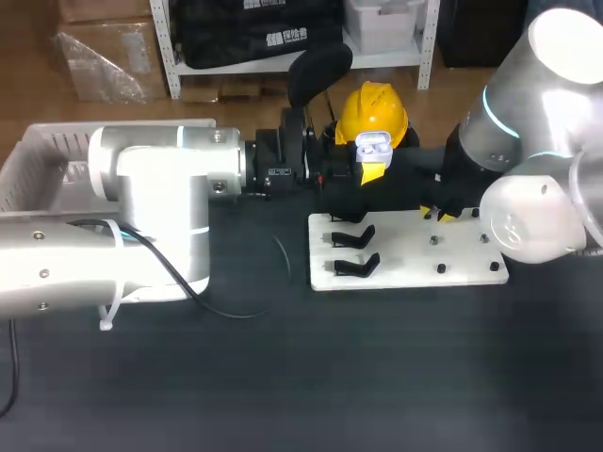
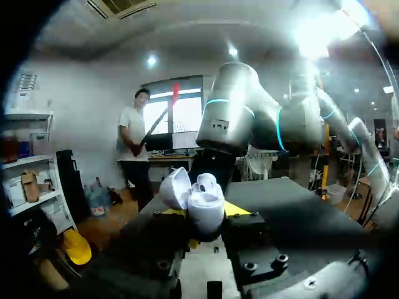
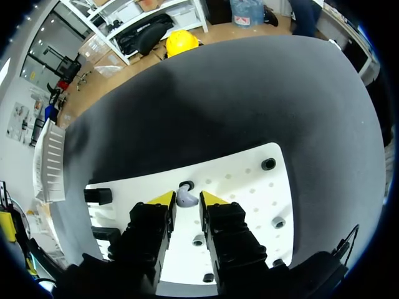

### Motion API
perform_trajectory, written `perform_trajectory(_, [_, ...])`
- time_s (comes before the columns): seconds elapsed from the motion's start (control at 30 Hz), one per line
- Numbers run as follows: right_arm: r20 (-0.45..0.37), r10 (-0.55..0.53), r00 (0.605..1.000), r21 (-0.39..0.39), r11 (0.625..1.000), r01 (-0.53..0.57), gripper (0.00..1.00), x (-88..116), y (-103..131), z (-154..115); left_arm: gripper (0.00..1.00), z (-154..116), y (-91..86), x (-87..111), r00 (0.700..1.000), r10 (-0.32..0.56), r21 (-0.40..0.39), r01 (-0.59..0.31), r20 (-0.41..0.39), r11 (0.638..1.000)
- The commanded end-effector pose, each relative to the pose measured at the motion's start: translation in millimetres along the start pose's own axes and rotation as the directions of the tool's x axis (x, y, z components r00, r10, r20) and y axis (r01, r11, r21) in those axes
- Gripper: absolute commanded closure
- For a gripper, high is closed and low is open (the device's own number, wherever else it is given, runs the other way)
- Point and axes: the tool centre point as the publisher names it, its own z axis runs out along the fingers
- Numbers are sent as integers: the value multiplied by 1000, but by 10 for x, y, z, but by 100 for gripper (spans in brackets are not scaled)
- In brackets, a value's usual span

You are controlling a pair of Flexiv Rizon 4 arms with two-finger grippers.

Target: Pick up each earbud case from the left stands, insert the matching earbuds, close the lid, and place the case in the box.

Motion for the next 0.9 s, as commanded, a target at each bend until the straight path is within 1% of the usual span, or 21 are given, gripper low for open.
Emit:
perform_trajectory(0.03, [1, 0, 1000, 0, 1000, 0, 96, -12, 14, 23, 100, 1, -32, 17, 1000, 6, -13, -6, 9, 1000])
perform_trajectory(0.07, [2, 0, 1000, 0, 1000, 0, 100, -13, 15, 24, 100, 1, -32, 17, 1000, 6, -13, -6, 9, 1000])
perform_trajectory(0.27, [8, -5, 1000, 2, 1000, 5, 100, -26, 24, -20, 100, 1, -32, 17, 1000, 6, -13, -6, 9, 1000])
perform_trajectory(0.43, [23, -28, 999, 5, 1000, 28, 100, -3, 51, -183, 100, 1, -32, 17, 1000, 6, -13, -6, 9, 1000])
perform_trajectory(0.53, [22, -57, 998, 9, 998, 57, 100, 40, 82, -338, 100, 1, -32, 17, 1000, 6, -13, -6, 9, 1000])
perform_trajectory(0.7, [11, -135, 991, 34, 990, 135, 100, 143, 125, -663, 100, 1, -32, 17, 1000, 6, -13, -6, 9, 1000])
perform_trajectory(0.73, [10, -149, 989, 31, 988, 148, 100, 170, 133, -739, 100, 1, -32, 17, 1000, 6, -13, -6, 9, 1000])
perform_trajectory(0.9, [2, -216, 976, 70, 974, 216, 100, 344, 173, -1039, 100, 1, -32, 17, 1000, 6, -13, -6, 9, 1000])
